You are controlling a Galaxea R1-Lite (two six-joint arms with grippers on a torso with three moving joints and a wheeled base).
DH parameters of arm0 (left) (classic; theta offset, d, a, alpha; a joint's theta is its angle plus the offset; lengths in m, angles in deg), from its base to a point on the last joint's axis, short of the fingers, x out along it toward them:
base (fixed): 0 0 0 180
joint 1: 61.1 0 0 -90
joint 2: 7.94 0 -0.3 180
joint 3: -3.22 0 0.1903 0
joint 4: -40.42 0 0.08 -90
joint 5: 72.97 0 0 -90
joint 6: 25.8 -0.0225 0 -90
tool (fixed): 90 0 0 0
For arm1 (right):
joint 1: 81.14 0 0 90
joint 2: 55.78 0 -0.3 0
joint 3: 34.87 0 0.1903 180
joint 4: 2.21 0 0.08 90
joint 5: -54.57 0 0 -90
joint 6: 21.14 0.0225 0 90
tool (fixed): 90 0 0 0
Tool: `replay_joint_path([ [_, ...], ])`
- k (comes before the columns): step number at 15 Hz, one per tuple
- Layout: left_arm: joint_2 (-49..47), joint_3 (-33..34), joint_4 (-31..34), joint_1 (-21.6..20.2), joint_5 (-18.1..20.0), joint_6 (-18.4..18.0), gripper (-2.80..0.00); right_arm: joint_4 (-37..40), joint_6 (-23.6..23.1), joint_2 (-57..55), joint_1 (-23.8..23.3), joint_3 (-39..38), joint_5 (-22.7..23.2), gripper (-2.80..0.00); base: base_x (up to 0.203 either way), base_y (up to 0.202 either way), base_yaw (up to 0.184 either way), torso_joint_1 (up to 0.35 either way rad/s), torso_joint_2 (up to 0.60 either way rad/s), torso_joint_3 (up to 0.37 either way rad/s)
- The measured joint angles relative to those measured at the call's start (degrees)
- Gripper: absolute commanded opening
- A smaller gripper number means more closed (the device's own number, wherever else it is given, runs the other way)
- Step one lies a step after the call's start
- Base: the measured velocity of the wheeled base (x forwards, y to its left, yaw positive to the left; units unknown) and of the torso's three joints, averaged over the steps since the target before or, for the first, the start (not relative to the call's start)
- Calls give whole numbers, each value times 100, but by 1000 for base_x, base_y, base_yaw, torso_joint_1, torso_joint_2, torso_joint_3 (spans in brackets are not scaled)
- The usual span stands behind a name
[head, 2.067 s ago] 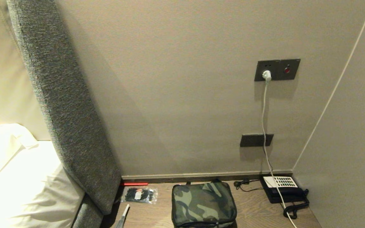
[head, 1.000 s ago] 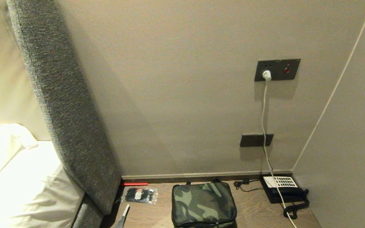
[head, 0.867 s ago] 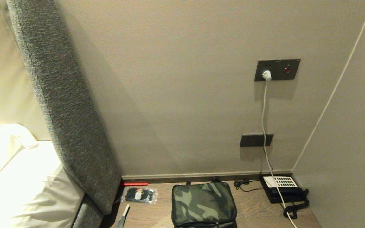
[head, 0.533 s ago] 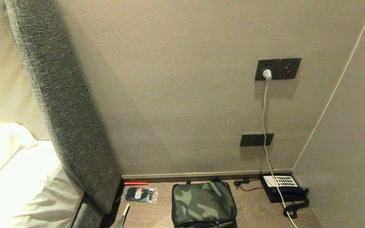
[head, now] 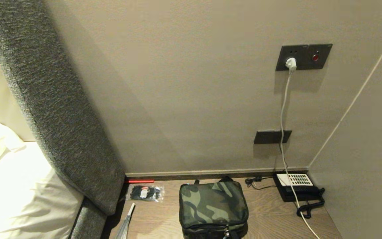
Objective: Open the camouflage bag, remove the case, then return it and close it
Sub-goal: Open the top of the storage box
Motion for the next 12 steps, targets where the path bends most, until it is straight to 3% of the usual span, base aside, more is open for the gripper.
replay_joint_path([
  [12, 0, 0, -9, 0, -4, 40, -280, -2, 0, 0, 0, 0, 0, -280, 0, 0, 0, 2, 3, -198],
])
